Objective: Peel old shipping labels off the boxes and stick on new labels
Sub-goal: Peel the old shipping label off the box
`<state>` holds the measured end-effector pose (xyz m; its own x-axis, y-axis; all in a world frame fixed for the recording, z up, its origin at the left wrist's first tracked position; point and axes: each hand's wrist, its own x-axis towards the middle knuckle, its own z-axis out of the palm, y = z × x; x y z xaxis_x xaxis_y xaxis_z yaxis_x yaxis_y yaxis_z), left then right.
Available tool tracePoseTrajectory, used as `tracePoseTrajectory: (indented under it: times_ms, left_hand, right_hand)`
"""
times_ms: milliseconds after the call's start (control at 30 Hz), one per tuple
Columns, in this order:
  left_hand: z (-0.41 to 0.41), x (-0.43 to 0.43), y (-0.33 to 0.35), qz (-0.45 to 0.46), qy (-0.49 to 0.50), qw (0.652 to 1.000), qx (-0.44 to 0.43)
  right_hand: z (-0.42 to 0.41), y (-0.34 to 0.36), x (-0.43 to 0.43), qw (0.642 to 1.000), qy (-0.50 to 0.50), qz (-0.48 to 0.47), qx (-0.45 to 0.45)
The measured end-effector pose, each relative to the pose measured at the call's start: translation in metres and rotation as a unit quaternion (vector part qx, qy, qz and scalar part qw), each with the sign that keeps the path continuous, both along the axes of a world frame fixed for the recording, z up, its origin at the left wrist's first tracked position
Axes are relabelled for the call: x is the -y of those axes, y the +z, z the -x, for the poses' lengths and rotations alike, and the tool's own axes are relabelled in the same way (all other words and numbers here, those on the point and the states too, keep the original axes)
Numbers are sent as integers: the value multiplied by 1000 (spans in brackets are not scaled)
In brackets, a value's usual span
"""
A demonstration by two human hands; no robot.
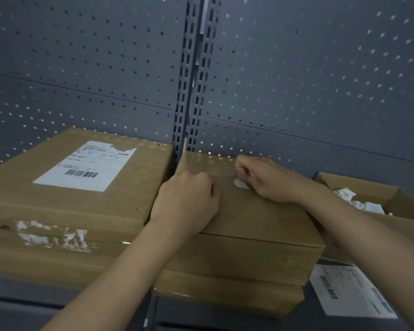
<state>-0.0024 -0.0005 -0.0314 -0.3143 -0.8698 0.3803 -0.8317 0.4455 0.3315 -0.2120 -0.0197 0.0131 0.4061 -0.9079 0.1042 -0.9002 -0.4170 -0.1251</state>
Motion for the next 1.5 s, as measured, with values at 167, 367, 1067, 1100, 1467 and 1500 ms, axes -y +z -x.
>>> tracePoseTrajectory:
  times_ms: [167,367,1067,1100,1467,1500]
  left_hand:
    - [0,2,-2,-2,2,1000,-6]
    - [2,5,-4,-6,1,1000,-10]
    - [1,7,-7,-5,0,1000,-16]
    - [1,8,-7,-4,2,1000,-17]
    - [-1,5,-5,-4,0,1000,-16]
    - [-1,4,-4,-4,1,1000,-17]
  right_hand:
    - [5,3,-2,995,-1,-18,94]
    - [15,3,4,996,-40,-28,68]
    - [9,-12,-9,993,-22,51,102]
    - [9,-12,-10,992,-24,49,114]
    - [8,-8,-16,977,-66,40,198]
    - [8,-7,-17,975,-72,42,205]
